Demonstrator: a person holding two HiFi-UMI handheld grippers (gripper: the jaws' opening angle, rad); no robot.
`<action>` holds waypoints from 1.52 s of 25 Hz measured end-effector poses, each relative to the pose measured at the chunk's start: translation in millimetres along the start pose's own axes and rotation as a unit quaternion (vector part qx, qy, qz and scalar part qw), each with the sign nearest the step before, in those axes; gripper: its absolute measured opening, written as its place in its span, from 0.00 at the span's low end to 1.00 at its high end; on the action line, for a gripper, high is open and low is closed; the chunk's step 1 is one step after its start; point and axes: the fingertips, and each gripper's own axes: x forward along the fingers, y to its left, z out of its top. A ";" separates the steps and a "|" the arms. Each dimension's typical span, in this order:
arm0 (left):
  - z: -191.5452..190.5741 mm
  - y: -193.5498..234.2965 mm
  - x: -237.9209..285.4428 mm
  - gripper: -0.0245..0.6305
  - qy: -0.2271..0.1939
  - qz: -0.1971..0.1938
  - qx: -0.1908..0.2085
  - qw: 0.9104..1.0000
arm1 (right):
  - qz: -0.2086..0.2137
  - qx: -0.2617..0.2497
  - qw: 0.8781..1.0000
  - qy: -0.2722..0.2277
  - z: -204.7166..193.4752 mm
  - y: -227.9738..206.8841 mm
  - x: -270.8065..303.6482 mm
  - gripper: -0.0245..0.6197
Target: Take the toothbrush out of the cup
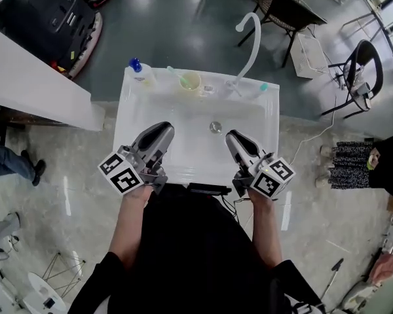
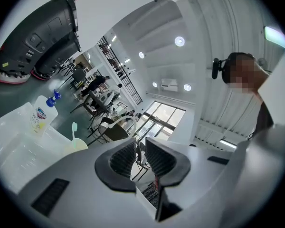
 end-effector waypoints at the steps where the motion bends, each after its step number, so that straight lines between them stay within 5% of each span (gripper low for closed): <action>1: 3.5 5.8 2.9 0.11 0.000 -0.003 -0.002 1.000 | -0.003 -0.001 1.000 0.004 1.3 -0.3 5.5 0.11; 11: 4.8 101.5 34.0 0.21 0.047 -0.005 -0.017 0.999 | -0.049 -0.021 0.998 0.029 2.9 -12.3 62.1 0.13; 27: -22.7 193.7 87.9 0.33 0.096 0.103 0.005 0.990 | -0.005 0.004 0.998 0.068 -5.2 -51.8 100.8 0.14; 38: -29.3 253.1 123.5 0.34 0.116 0.150 0.031 0.981 | -0.034 0.011 0.998 0.060 -3.1 -69.3 73.5 0.14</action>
